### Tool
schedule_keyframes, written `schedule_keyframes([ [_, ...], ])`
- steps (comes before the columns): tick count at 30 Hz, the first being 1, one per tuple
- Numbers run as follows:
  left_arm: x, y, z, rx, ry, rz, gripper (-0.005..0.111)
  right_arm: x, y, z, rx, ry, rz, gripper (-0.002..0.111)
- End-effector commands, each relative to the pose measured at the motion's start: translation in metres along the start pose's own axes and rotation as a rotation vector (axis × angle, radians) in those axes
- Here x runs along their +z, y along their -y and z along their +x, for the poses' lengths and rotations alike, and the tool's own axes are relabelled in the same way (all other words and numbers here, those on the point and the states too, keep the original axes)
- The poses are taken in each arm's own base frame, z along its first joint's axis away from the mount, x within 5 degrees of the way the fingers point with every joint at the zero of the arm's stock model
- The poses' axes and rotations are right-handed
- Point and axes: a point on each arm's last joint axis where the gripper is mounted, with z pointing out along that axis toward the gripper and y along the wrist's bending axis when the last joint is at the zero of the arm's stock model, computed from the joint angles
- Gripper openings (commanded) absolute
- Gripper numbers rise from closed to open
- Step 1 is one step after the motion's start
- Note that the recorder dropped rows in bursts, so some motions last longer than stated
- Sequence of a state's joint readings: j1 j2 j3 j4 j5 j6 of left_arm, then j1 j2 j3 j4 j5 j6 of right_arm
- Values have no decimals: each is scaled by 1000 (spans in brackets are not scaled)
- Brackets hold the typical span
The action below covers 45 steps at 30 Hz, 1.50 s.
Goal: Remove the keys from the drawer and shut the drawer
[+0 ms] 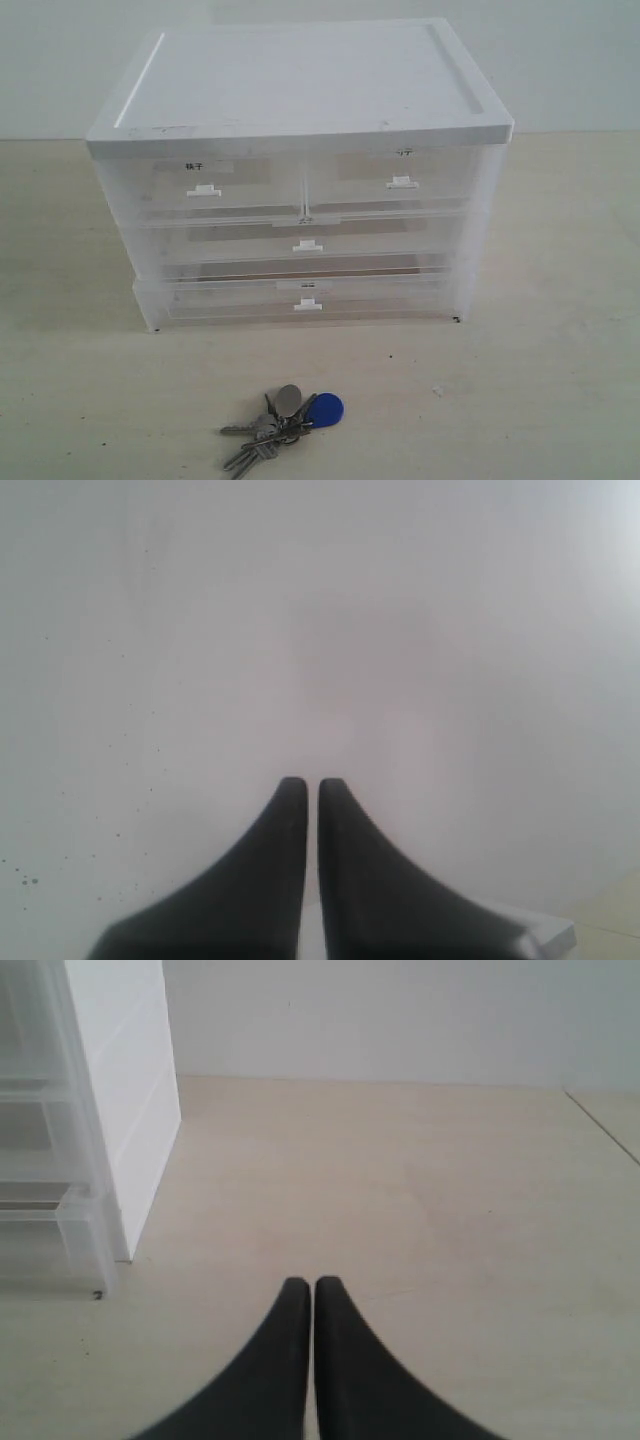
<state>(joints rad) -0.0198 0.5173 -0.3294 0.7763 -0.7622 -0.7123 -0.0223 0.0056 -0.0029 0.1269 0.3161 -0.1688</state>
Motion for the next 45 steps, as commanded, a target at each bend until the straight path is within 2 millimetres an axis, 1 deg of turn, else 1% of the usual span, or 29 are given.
schedule_keyframes([
  [1,0,0,3,-12,-10,-3,5,0,0,4,-11,-31,-1,0],
  [42,0,0,3,-12,-10,-3,5,0,0,5,-13,-44,-3,0],
  [43,0,0,3,19,-10,-3,5,0,0,5,-13,-44,-3,0],
  [45,0,0,3,19,-10,-3,5,0,0,5,-13,-44,-3,0],
])
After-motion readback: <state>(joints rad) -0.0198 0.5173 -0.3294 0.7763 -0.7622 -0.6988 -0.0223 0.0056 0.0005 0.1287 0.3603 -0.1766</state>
